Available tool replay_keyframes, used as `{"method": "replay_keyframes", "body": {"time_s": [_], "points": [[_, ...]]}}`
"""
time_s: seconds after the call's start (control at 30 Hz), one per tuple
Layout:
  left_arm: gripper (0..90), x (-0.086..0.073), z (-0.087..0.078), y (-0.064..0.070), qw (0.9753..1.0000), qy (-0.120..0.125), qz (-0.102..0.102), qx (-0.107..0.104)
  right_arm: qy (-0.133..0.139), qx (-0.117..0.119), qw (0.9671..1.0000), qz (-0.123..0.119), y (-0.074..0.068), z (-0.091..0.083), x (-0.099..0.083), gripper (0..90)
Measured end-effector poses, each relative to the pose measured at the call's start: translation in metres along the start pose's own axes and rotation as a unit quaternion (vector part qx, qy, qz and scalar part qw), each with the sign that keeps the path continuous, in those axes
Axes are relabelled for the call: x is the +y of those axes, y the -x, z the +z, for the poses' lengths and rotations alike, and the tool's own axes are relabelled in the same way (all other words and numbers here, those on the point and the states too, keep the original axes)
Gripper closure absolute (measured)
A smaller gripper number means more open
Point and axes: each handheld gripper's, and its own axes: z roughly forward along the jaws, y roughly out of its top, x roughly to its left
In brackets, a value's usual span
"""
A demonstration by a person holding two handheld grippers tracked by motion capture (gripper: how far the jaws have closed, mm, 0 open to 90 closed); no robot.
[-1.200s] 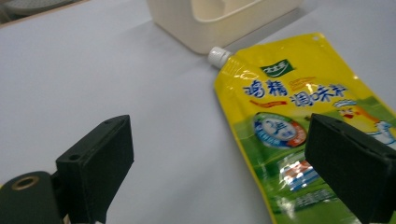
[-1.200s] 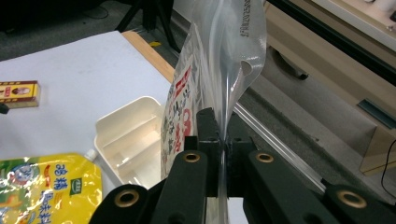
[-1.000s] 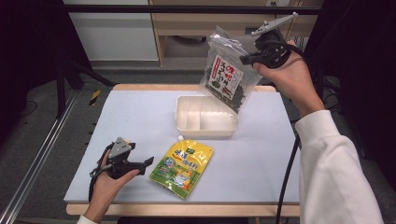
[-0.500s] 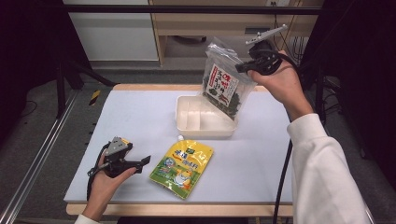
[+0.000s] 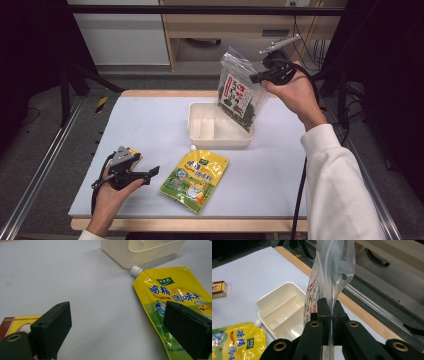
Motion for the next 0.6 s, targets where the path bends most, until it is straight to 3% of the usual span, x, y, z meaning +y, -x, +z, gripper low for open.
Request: {"method": "replay_keyframes", "body": {"time_s": [0.17, 0.23, 0.6], "points": [[8.0, 0.0, 0.0, -0.001, 1.0, -0.005, -0.002, 0.001, -0.008, -0.001, 0.9999, 0.008, 0.002, 0.001, -0.001, 88.5], [8.0, 0.0, 0.0, -0.001, 1.0, -0.005, -0.002, 0.001, -0.023, -0.006, 0.9997, 0.008, 0.001, 0.005, -0.003, 88.5], [8.0, 0.0, -0.002, -0.003, 1.0, -0.005, -0.004, 0.004, -0.024, 0.02, 0.9987, 0.041, 0.005, 0.02, -0.014, 88.5]]}}
